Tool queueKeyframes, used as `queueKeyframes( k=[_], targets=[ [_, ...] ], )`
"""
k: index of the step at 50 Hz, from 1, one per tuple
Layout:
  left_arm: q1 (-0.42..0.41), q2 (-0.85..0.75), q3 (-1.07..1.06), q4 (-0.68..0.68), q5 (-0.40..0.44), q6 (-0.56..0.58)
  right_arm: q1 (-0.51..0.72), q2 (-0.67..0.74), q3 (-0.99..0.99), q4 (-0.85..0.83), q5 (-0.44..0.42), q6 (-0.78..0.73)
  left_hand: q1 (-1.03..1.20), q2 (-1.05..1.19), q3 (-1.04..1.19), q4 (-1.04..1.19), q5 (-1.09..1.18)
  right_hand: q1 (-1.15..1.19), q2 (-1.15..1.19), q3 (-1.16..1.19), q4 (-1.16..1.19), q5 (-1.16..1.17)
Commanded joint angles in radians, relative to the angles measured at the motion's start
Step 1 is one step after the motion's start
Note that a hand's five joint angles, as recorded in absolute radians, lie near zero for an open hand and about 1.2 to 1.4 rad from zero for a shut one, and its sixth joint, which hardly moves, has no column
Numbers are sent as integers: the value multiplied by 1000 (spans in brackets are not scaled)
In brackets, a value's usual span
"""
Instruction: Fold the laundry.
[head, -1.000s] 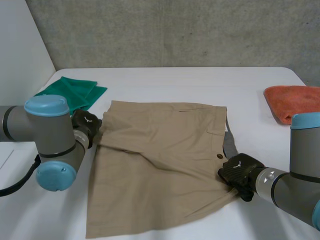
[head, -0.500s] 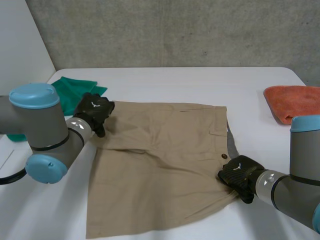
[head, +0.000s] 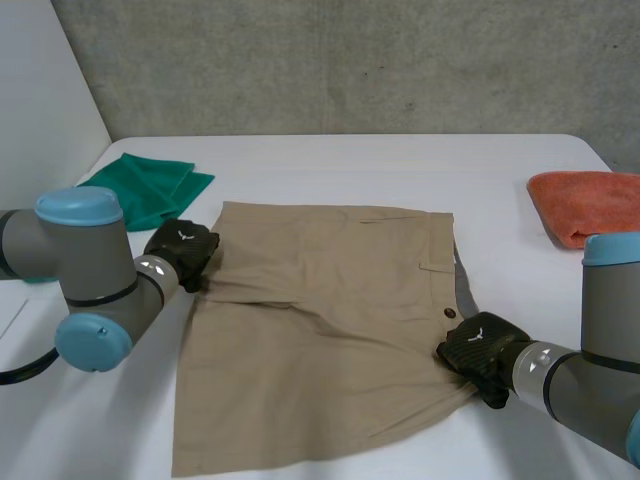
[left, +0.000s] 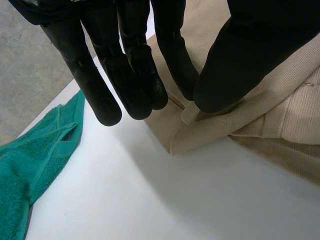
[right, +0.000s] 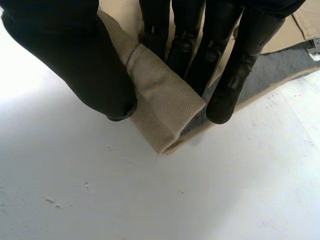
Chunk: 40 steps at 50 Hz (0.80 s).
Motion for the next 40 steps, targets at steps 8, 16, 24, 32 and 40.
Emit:
queueKeyframes(
  k=[8, 16, 24, 32, 40],
  targets=[
    [-20, 75, -65, 8, -156, 0, 3, -2, -5, -6, 4, 1, 249, 203, 208, 200, 243, 386, 185, 202, 203, 231],
    [-11, 71, -66, 13, -158, 0, 0, -2, -4, -6, 4, 1, 249, 203, 208, 200, 243, 386, 185, 202, 203, 231],
    [-25, 117, -77, 12, -164, -4, 5, -2, -10, -12, 3, 18, -299, -345, -340, -348, -305, 386, 185, 202, 203, 231],
    [-26, 337, -207, 10, -164, -24, 5, -4, -62, -12, -8, 135, -786, -833, -828, -835, -792, 386, 185, 202, 203, 231],
    [-121, 526, -394, -54, -153, -173, 2, 1, -120, -14, -14, 259, -790, -836, -831, -839, -796, 386, 185, 202, 203, 231]
  ],
)
